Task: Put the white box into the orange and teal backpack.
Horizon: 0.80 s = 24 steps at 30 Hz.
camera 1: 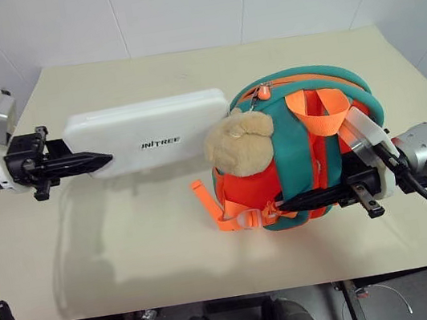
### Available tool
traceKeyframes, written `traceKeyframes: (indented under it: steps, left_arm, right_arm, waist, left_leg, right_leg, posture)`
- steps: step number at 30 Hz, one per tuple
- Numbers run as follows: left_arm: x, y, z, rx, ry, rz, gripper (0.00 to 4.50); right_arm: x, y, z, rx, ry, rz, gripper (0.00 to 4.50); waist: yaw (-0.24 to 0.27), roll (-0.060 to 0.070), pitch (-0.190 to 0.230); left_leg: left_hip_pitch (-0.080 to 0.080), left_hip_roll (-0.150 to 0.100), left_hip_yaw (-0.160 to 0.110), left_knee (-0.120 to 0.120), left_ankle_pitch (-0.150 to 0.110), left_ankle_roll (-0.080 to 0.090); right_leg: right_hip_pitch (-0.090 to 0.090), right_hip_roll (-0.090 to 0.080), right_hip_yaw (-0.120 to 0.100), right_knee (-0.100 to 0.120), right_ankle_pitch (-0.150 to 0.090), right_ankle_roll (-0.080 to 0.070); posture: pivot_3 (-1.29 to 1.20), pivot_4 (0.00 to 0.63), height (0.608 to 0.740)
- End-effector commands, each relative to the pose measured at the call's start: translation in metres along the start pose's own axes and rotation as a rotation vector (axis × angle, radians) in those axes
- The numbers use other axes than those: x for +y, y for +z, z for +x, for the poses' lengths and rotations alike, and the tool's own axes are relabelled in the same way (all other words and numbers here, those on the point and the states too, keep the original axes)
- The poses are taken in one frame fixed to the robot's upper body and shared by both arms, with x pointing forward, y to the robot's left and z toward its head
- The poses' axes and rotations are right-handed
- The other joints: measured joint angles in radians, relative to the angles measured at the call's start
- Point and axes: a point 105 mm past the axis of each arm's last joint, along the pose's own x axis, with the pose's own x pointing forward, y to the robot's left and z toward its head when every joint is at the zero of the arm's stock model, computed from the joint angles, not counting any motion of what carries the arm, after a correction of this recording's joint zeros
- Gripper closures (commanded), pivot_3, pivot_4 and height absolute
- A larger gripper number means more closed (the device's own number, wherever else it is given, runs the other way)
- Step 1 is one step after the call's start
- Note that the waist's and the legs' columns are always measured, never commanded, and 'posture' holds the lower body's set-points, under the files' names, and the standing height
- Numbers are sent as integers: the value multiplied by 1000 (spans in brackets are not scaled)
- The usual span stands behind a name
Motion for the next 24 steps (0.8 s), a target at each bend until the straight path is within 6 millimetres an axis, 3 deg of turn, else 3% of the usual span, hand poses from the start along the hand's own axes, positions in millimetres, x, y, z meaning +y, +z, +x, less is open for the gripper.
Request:
traceKeyframes:
  steps: [1, 10, 24]
  left_arm:
    - [-5, 0, 6, 25, -121, 37, 3236]
    - [4, 4, 34, 24, -207, 76, 3236]
    - [0, 20, 96, 120, -416, 164, 3236]
  right_arm:
    - [2, 9, 0, -15, -4, -47, 3831]
    - [5, 7, 0, -16, -24, -47, 3831]
    - [3, 6, 2, -16, -35, -59, 3831]
  waist:
    - [1, 0, 0]
    - [4, 0, 0]
    - [2, 0, 0]
  left_leg:
    - [0, 0, 0, 0, 0, 0]
    - [-1, 0, 2, 0, 0, 0]
    - [-1, 0, 2, 1, 0, 0]
  right_leg:
    - [0, 0, 0, 0, 0, 0]
    - [0, 0, -1, -1, 0, 0]
    - [1, 1, -2, -1, 0, 0]
  posture:
    - [0, 150, 740]
    - [0, 150, 740]
    - [0, 150, 740]
